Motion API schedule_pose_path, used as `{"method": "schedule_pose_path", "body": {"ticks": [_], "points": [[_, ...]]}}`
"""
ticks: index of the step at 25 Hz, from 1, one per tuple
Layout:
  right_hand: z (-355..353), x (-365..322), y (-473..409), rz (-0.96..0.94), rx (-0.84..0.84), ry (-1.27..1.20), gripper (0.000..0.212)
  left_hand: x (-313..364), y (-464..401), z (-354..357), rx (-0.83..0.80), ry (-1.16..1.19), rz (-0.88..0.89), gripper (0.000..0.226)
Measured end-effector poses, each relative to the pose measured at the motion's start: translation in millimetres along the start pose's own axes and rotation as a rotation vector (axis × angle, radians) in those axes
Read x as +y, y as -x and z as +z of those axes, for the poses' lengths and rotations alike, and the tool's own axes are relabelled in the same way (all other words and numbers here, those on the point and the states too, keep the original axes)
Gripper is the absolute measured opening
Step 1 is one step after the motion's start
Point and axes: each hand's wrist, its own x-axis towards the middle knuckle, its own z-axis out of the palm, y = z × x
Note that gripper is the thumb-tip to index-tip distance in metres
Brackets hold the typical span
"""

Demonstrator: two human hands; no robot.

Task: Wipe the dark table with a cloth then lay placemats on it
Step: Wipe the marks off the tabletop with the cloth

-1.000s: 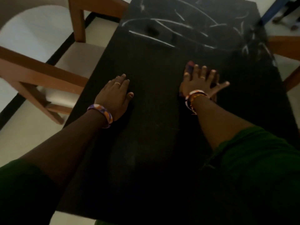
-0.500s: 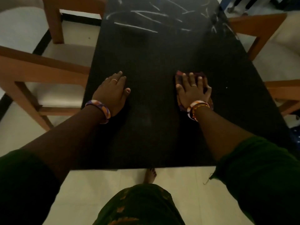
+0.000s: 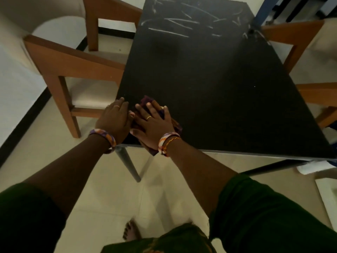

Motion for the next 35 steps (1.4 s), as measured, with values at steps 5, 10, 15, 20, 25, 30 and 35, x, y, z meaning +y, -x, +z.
{"method": "schedule_pose_path", "body": {"ticks": [5,10,15,20,25,30,35], "points": [[-14.5,86.7,27.8,0.161,0.056,-0.008,0.056,86.5,-3.1,19.2,0.018,0.023,0.085,0.050],[-40.3,245.5,42.0,0.363,0.083,0.018,0.057,216.8,-42.1,46.7,0.045,-0.001,0.105,0.053],[-68.7,390.6,61.1,0.612,0.101,-0.091,0.056,325.0,-76.5,69.5,0.002,0.000,0.129,0.055],[-87.2,466.3,95.9,0.784,0.133,-0.056,0.055,375.3,-101.0,78.4,-0.033,-0.029,0.142,0.054],[-89.4,497.0,128.4,0.761,0.213,-0.119,0.068,403.7,-129.4,73.7,-0.028,-0.046,0.195,0.052],[-79.1,530.0,189.5,0.538,0.169,-0.098,0.047,418.0,-160.2,62.3,0.010,-0.033,0.165,0.049],[-96.2,591.8,222.6,0.190,-0.033,0.432,0.083,469.7,-187.0,59.7,0.101,0.000,0.206,0.047]]}}
